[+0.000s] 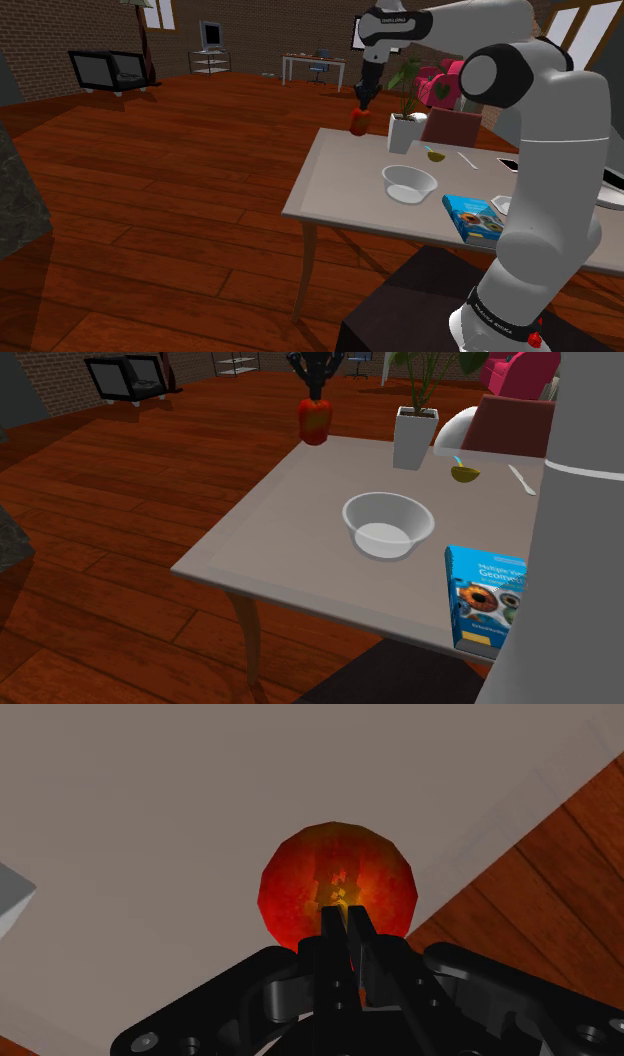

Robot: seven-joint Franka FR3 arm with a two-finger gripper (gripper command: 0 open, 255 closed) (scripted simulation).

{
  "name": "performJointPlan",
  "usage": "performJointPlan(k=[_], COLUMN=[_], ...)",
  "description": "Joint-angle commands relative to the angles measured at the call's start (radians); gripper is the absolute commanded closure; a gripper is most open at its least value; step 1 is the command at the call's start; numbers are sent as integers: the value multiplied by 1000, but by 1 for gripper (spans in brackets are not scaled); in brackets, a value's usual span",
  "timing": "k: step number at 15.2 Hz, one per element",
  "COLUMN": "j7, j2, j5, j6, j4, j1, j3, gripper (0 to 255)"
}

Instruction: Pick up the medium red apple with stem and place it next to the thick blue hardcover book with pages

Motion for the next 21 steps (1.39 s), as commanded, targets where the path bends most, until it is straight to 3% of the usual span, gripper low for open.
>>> performJointPlan(k=[1,10,21], j7=[-10,-74,-173], j2=[-72,-422,-778], j5=[-11,-80,-179], j6=[26,125,118], j4=[-97,-538,-874], j1=[1,-23,-102], j3=[-6,-43,-101], gripper=[255,255,255])
